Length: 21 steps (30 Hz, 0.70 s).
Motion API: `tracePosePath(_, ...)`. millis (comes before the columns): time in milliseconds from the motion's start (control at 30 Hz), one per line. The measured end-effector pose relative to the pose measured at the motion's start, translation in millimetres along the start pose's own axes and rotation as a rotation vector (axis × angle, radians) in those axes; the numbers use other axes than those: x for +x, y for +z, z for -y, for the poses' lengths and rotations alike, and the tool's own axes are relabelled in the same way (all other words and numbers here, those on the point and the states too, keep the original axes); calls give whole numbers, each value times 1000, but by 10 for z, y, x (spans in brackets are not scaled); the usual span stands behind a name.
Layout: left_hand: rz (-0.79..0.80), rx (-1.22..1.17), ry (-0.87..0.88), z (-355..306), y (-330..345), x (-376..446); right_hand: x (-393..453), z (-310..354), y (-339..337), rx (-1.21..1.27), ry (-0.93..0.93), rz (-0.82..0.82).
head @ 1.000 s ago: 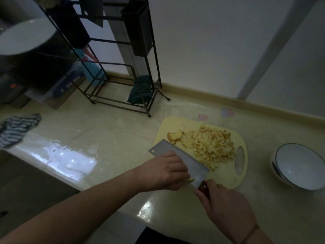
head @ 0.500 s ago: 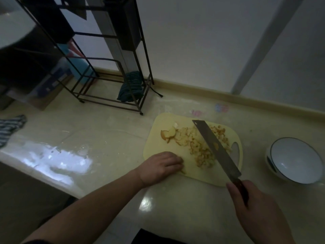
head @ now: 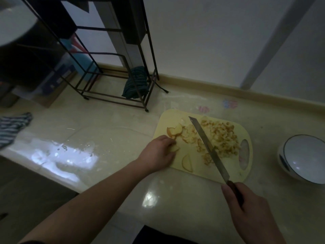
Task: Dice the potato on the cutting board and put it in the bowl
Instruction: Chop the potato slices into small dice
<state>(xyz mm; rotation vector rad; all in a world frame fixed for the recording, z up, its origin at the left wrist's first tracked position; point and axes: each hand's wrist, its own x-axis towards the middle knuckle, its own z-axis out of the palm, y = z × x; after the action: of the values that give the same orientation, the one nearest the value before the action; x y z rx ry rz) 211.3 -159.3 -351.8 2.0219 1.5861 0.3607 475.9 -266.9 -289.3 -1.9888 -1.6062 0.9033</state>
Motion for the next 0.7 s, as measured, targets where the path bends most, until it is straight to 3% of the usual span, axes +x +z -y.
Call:
tracePosePath(300, -49, -74, -211, 22, -109, 54, -12, -47, 93, 41, -17, 37)
tracePosePath(433, -51, -37, -165, 65, -115, 88, -7, -36, 103, 32, -20, 72)
tracePosePath(567, -175, -63, -157, 116, -110, 130, -32, -59, 138, 68, -12, 35)
tracePosePath(700, -191, -55, -14, 160, -55, 98, -39, -53, 140, 70, -4, 26)
